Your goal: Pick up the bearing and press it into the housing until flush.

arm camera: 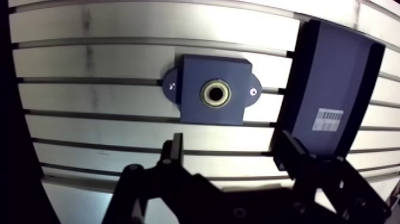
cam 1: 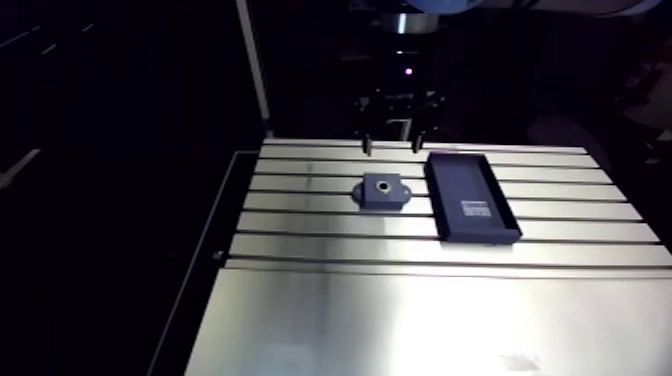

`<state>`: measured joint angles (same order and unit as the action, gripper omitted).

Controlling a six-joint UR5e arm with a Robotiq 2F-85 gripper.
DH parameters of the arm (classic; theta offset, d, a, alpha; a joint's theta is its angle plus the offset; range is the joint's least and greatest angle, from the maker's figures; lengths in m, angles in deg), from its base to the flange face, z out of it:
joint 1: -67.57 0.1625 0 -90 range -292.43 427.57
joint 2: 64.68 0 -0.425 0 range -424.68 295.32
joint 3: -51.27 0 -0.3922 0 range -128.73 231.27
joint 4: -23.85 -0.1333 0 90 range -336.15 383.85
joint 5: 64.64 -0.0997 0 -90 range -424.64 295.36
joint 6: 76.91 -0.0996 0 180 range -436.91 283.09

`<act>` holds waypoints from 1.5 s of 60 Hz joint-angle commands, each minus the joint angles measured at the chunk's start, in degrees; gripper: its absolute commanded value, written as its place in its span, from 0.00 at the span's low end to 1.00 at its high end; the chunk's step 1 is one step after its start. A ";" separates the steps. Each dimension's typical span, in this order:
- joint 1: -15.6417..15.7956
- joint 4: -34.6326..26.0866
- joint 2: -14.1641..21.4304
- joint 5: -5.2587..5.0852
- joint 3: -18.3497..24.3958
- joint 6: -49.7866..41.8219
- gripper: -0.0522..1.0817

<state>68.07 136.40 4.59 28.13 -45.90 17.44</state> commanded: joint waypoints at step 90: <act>-0.76 -22.15 18.12 -1.67 9.62 -0.62 0.05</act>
<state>67.31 114.47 21.16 26.50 -34.81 16.53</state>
